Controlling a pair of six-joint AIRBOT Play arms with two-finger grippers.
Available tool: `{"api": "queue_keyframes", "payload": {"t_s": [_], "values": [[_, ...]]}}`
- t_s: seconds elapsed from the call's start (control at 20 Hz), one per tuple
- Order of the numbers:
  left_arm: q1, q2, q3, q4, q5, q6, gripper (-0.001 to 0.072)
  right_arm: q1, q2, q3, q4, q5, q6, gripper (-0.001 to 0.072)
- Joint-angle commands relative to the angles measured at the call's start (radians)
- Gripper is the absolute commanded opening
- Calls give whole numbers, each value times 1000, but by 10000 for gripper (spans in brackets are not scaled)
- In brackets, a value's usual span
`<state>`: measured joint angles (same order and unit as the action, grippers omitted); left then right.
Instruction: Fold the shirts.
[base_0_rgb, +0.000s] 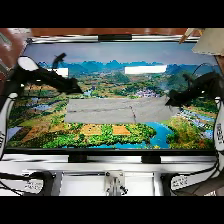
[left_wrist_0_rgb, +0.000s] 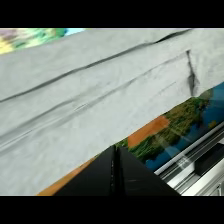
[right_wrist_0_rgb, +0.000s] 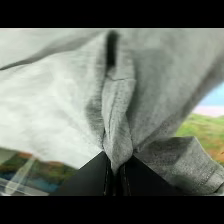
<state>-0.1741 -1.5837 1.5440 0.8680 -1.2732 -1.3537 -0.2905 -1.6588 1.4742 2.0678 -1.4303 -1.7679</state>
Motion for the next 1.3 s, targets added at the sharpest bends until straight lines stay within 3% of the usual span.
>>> {"api": "queue_keyframes", "payload": {"t_s": [0.0,0.2,0.55,0.85,1.0,1.25], "values": [[-187,-58,-1,-13,171,-19,45,-1,143,14,32,-50,14,59],[-397,-166,0,-131,394,-51,30,-1,293,14,28,-166,41,59],[-580,-294,0,-384,631,-50,30,-1,527,14,28,-242,130,59],[-638,-322,2,-474,637,-46,29,0,581,14,42,-226,180,59],[-579,-304,2,-467,613,19,27,7,581,14,69,-197,198,59],[-360,-56,0,-94,411,-7,25,203,522,14,3,-82,263,59]]}}
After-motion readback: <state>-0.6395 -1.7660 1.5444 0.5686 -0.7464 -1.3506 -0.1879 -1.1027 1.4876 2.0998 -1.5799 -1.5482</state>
